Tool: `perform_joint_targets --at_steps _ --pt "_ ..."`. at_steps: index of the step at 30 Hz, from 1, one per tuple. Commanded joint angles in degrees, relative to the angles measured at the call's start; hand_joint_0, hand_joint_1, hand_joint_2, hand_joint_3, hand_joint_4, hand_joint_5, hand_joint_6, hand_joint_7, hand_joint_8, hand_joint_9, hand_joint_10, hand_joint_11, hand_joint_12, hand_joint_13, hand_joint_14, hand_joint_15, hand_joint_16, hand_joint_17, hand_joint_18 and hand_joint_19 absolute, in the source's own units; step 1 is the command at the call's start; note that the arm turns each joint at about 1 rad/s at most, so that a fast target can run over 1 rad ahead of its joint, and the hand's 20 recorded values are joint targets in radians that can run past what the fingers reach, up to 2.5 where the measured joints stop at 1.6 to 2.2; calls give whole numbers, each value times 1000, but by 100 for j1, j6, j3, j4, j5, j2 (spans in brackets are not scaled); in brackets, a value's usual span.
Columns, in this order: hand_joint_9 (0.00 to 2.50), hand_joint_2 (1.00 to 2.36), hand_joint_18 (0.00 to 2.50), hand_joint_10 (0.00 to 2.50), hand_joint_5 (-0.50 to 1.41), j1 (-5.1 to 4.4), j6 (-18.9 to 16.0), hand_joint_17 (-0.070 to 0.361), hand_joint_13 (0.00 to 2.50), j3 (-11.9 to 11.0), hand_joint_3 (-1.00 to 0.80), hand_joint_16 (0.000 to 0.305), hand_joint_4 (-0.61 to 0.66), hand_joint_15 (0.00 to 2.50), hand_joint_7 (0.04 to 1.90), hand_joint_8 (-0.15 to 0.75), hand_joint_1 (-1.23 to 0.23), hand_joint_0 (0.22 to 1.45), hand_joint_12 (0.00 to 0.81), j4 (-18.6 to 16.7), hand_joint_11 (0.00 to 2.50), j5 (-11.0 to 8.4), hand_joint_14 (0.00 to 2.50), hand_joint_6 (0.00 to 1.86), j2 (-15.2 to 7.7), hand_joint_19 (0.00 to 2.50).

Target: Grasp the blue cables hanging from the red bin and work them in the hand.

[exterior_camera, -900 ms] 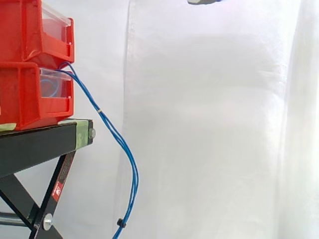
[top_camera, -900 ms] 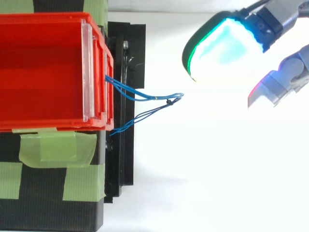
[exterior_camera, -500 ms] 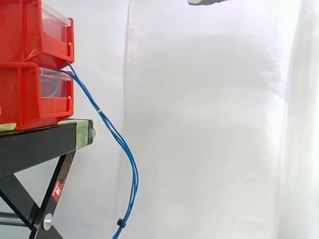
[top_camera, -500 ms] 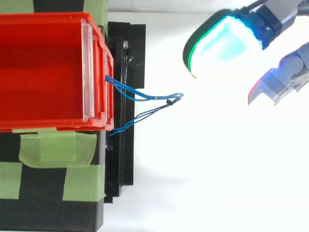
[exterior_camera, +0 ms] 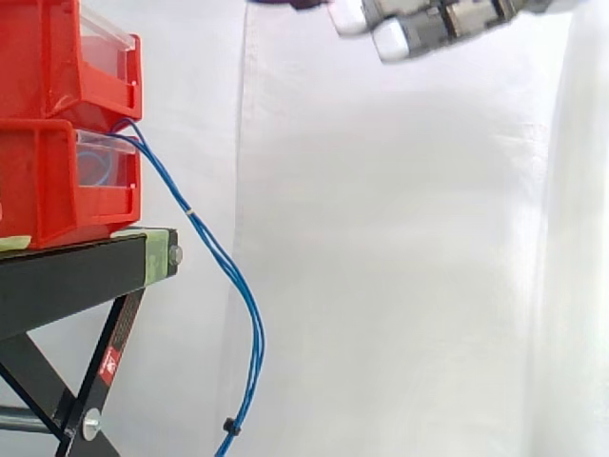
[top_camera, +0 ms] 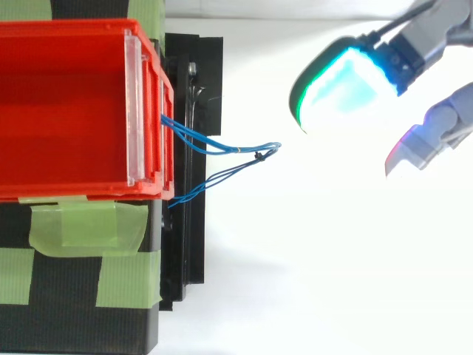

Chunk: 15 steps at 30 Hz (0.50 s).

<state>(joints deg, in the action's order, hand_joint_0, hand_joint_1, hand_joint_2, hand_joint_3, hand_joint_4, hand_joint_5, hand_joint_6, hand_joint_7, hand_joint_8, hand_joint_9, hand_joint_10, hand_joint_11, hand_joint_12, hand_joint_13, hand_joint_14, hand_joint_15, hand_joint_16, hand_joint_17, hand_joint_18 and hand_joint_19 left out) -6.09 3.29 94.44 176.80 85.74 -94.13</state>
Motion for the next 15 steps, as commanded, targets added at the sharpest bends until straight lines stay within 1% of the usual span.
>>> perform_joint_targets --at_steps 1,2,3,4,5,6,7,8,10,11,12,13,14,15 --pt "536 1005 434 11 -196 29 111 130 508 259 -871 58 208 397 704 327 -557 755 414 -6 452 -22 13 6 0 470" --pt "535 1004 433 11 -196 56 84 130 508 435 -873 58 208 395 709 328 -557 756 415 29 457 -22 13 7 0 478" --pt "535 1004 433 13 -196 56 84 130 508 435 -874 58 208 393 710 328 -557 756 415 29 448 -22 13 6 0 478" --pt "536 1004 434 12 -195 73 84 130 510 567 -871 58 207 397 706 327 -558 756 415 21 450 -22 13 6 0 481" --pt "537 1004 437 12 -195 108 58 130 512 769 -874 58 209 396 707 328 -557 756 415 -32 452 -13 13 7 0 485" --pt "537 1004 438 11 -195 108 49 130 512 866 -872 58 209 396 707 326 -557 756 415 -76 454 -13 13 6 0 477" --pt "537 1004 440 12 -194 117 14 130 512 1094 -869 58 210 397 710 329 -557 756 415 -296 457 -22 15 7 0 485" --pt "539 1004 440 12 -193 135 -30 130 515 1358 -872 58 210 406 707 327 -557 757 415 -656 462 -39 13 6 0 488" --pt "540 1004 441 12 -192 135 -47 130 519 1499 -873 58 210 405 709 330 -557 757 416 -893 470 -66 15 6 0 485" --pt "542 1005 442 12 -192 135 -47 130 521 1499 -868 58 212 405 710 328 -557 755 416 -893 464 -66 15 7 0 492" --pt "542 1004 442 12 -192 152 -74 130 522 1604 -872 58 211 407 710 327 -557 756 417 -1052 466 -110 13 7 0 492" --pt "542 1004 448 14 -192 161 -109 131 522 1718 -872 58 211 410 710 328 -557 756 416 -1236 463 -215 13 7 0 494" --pt "543 1004 449 14 -192 161 -144 130 523 1806 -869 58 211 412 710 329 -557 755 417 -1359 471 -382 13 7 0 494" --pt "543 1004 449 12 -192 161 -144 130 525 1806 -869 58 213 414 712 329 -557 756 417 -1359 473 -382 13 7 0 494"
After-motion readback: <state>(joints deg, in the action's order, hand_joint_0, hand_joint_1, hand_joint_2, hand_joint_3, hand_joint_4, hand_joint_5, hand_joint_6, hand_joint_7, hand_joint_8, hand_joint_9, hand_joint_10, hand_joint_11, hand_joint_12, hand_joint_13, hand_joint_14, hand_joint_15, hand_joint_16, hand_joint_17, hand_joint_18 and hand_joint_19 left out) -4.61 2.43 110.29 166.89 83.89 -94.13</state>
